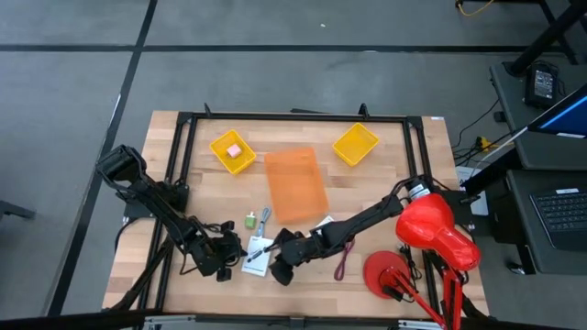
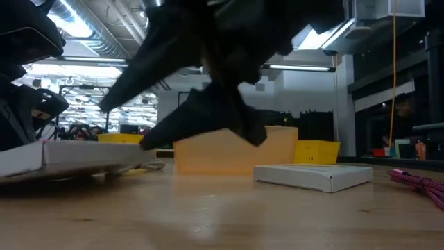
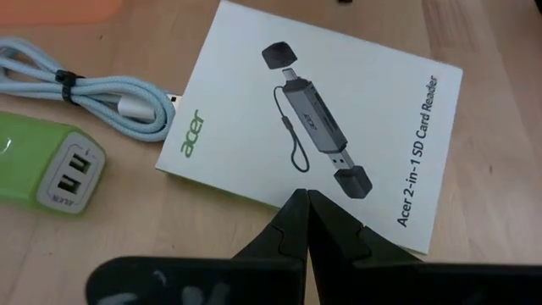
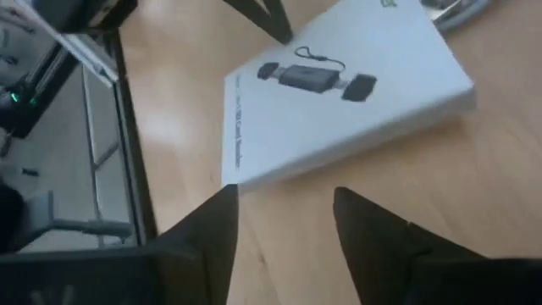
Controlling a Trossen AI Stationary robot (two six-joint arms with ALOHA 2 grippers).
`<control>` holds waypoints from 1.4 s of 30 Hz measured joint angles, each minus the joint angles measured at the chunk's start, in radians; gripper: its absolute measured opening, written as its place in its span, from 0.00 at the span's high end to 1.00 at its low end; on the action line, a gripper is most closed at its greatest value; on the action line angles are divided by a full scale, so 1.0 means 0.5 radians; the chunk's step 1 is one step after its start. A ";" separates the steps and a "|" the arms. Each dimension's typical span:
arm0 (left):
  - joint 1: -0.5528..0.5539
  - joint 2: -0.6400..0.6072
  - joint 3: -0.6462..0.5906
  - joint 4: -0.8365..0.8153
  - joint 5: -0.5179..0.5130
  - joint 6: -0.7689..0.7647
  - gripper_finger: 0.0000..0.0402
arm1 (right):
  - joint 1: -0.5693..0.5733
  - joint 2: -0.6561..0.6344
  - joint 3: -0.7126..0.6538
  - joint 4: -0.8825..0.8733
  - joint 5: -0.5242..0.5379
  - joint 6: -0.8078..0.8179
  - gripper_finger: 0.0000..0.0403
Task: Pick and place items into bin
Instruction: Put the bottom card reader box into the orange bin
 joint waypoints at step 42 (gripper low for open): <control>-0.008 -0.002 0.000 0.225 0.090 0.249 1.00 | -0.076 0.148 -0.001 0.328 0.102 0.052 0.88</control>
